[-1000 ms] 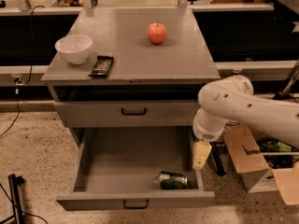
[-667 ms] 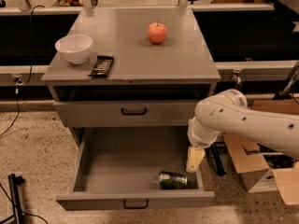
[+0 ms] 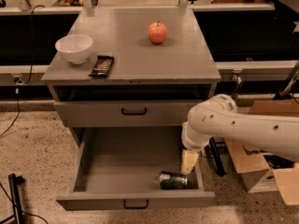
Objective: Pick green can from middle drawer and place on counter
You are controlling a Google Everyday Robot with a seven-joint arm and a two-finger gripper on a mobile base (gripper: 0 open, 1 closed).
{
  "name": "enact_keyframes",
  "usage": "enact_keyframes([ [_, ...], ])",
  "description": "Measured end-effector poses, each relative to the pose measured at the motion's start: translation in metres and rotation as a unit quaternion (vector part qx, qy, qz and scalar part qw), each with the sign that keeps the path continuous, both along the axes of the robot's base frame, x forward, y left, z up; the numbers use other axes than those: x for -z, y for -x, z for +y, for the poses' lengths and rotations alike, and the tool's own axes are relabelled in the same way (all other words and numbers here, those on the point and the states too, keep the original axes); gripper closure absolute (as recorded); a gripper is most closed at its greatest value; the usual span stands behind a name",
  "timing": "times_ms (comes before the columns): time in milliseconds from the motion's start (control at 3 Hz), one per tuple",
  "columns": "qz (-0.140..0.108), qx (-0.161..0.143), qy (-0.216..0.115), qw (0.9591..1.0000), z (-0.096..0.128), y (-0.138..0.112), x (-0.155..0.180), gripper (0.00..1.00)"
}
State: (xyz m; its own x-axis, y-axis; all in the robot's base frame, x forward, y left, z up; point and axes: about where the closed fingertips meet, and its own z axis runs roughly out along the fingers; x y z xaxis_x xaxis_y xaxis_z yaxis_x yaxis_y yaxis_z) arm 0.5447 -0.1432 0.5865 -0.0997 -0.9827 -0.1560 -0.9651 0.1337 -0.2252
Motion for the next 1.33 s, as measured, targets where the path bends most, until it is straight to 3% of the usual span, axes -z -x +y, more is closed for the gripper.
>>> enact_keyframes([
  [333,-0.005,-0.014,0.006,0.9999,0.016,-0.007,0.046,0.0],
  [667,-0.009,-0.019,-0.008,0.9997,0.027,-0.015,0.084,0.0],
  [1333,0.014,-0.017,-0.056,0.9982,0.031,-0.023,0.147,0.0],
])
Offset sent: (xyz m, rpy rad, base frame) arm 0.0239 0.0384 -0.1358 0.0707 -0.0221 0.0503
